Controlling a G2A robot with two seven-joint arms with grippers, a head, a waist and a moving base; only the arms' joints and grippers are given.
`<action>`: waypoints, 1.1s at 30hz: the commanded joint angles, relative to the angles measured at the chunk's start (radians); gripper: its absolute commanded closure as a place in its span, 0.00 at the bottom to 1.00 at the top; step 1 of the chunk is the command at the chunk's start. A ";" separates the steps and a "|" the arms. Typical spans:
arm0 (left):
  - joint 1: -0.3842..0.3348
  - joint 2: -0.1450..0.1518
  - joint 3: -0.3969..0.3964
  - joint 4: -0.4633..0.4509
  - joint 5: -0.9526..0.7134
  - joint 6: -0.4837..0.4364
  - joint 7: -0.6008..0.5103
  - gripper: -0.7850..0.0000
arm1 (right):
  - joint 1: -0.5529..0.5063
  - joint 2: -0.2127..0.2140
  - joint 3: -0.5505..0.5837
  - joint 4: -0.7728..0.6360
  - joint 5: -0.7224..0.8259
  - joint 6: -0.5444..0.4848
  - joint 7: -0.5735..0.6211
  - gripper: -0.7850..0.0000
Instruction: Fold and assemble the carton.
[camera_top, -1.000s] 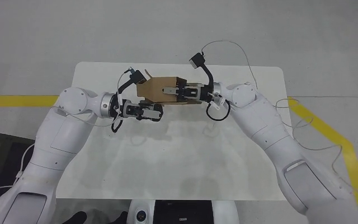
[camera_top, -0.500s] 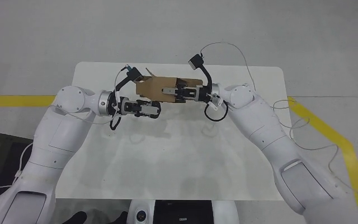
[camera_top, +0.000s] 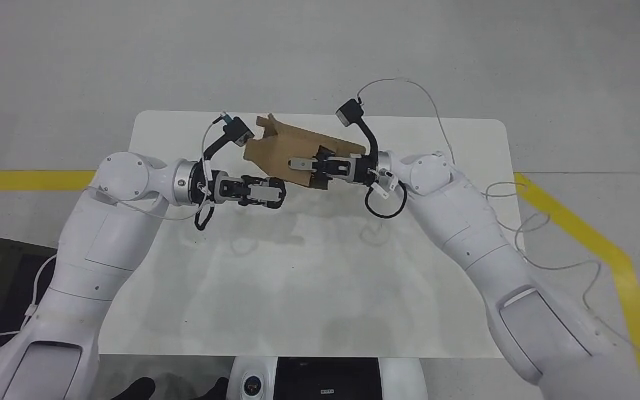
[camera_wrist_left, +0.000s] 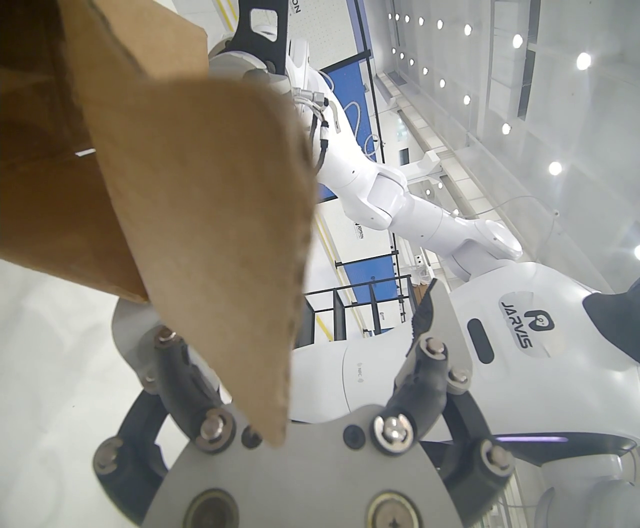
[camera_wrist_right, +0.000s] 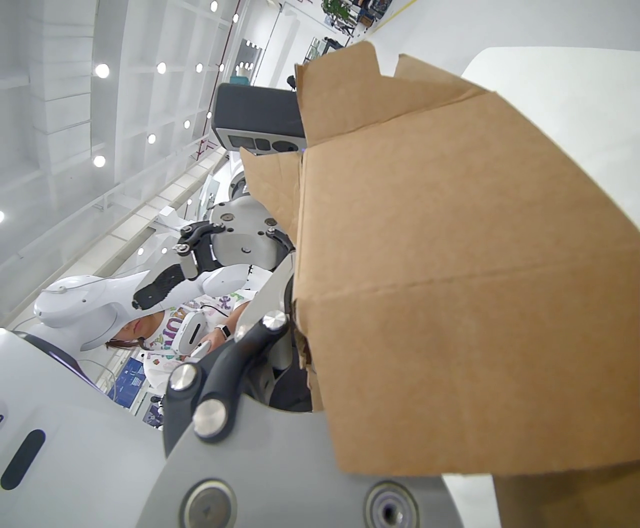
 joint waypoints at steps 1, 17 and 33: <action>0.001 0.000 0.000 -0.001 0.000 0.001 0.000 0.00 | -0.006 -0.001 0.007 -0.002 0.007 -0.002 -0.008 1.00; 0.004 0.010 -0.043 0.021 0.043 -0.053 0.003 0.00 | -0.067 0.074 0.166 -0.015 0.057 0.091 0.204 1.00; -0.023 0.018 -0.054 0.134 0.275 -0.176 0.137 0.00 | -0.208 0.171 0.303 -0.242 0.076 0.249 0.362 1.00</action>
